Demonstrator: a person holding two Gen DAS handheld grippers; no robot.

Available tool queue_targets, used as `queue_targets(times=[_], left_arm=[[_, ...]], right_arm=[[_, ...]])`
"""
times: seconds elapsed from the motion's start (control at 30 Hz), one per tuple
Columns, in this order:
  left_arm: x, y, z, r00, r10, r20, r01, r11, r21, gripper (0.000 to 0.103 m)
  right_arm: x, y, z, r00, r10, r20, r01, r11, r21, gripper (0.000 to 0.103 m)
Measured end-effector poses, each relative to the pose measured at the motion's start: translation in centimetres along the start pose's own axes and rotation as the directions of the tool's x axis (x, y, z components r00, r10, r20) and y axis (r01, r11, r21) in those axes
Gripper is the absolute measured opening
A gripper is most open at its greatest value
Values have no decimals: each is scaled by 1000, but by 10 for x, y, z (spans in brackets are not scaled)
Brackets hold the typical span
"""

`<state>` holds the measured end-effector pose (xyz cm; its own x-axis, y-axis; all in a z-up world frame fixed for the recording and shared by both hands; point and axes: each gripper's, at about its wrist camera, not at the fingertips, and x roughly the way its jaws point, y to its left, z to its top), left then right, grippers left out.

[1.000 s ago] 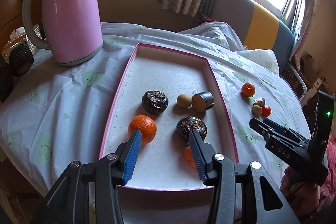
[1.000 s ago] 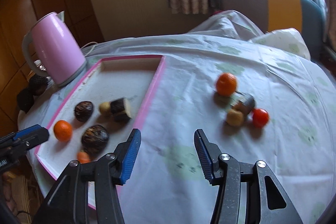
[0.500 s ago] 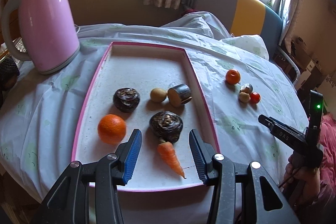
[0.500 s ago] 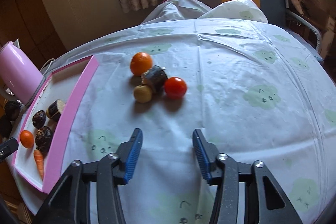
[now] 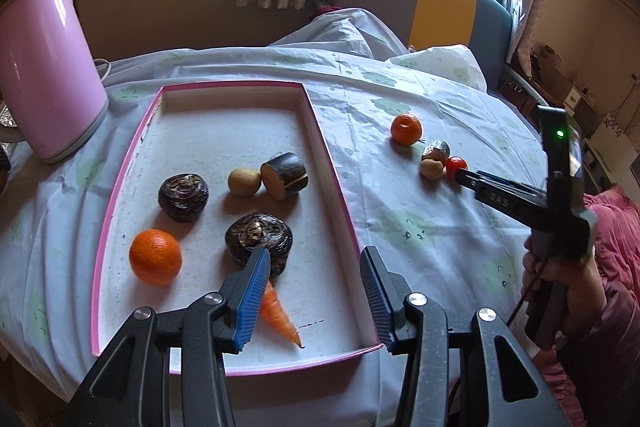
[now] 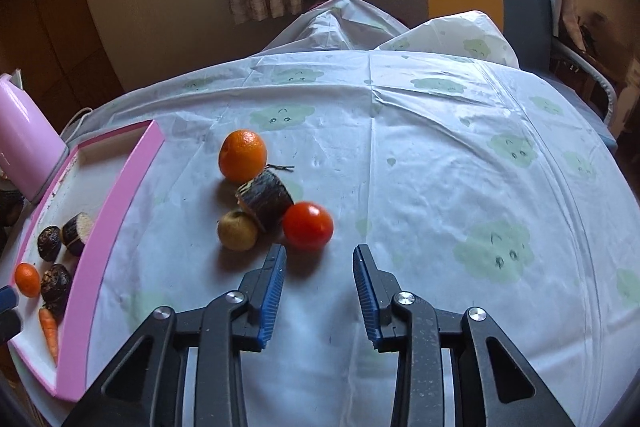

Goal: Organize fruits
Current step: 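Grasp the red cherry tomato with the right gripper, then grasp the small brown kiwi with the left gripper while the right holds the tomato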

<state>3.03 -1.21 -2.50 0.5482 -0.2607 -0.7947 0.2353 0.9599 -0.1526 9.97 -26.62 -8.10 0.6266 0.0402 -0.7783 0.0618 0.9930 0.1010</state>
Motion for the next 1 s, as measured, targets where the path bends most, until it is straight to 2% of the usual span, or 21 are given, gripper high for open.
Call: queue_targets(times=[0.17, 0.23, 0.27, 0.3, 0.4, 0.63, 0.8, 1.0], left_arm=[[5, -8, 6, 999, -32, -6, 32, 999, 10, 48], [9, -12, 9, 999, -45, -14, 45, 999, 10, 48], [10, -15, 10, 999, -50, -17, 51, 999, 13, 48], [12, -17, 11, 998, -54, -19, 55, 998, 16, 48], [17, -25, 17, 997, -73, -28, 74, 997, 16, 48], [33, -44, 33, 991, -122, -50, 123, 992, 20, 46], [49, -63, 44, 988, -133, -72, 137, 989, 49, 43], [73, -78, 56, 981, -159, -108, 164, 986, 36, 43]], right_arm=[[14, 3, 10, 999, 33, -20, -33, 999, -30, 47], [18, 4, 11, 1000, 16, -17, -17, 999, -43, 47], [20, 4, 11, 1000, 15, -15, -16, 999, -44, 41], [20, 3, 11, 1000, 16, -13, -16, 999, -46, 28], [17, -1, 8, 1000, 3, -5, -3, 999, -44, 28], [5, -25, -5, 994, -111, 3, 111, 994, -14, 28], [1, -34, -8, 995, -101, 12, 101, 995, 3, 29], [2, -36, -9, 996, -85, 21, 84, 996, 18, 29]])
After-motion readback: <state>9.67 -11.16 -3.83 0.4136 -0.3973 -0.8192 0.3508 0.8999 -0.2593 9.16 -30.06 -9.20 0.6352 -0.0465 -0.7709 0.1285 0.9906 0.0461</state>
